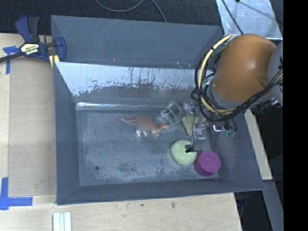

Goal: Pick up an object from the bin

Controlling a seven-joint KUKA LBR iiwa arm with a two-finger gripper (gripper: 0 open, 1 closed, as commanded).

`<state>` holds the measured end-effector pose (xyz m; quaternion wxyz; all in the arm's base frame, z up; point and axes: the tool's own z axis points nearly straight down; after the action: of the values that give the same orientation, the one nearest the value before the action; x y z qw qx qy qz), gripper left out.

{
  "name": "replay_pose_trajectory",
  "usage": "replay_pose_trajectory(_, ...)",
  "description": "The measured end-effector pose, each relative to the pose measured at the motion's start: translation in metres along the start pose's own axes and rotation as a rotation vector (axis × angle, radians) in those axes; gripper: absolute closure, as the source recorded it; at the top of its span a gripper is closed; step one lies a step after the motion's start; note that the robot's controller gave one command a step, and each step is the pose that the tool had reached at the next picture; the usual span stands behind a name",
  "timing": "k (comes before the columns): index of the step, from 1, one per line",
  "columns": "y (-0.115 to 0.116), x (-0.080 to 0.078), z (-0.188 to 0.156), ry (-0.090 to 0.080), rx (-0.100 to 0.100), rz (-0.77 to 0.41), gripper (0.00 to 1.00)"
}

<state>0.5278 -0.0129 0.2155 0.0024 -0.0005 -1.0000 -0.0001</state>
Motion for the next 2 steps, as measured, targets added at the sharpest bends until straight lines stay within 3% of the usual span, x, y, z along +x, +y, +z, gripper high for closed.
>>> replay_pose_trajectory(1, 0.000, -0.002, -0.004, -0.009, 0.000, 0.000, 0.00)
replay_pose_trajectory(2, -0.036, 0.003, 0.020, -0.013, -0.002, 0.116, 0.00)
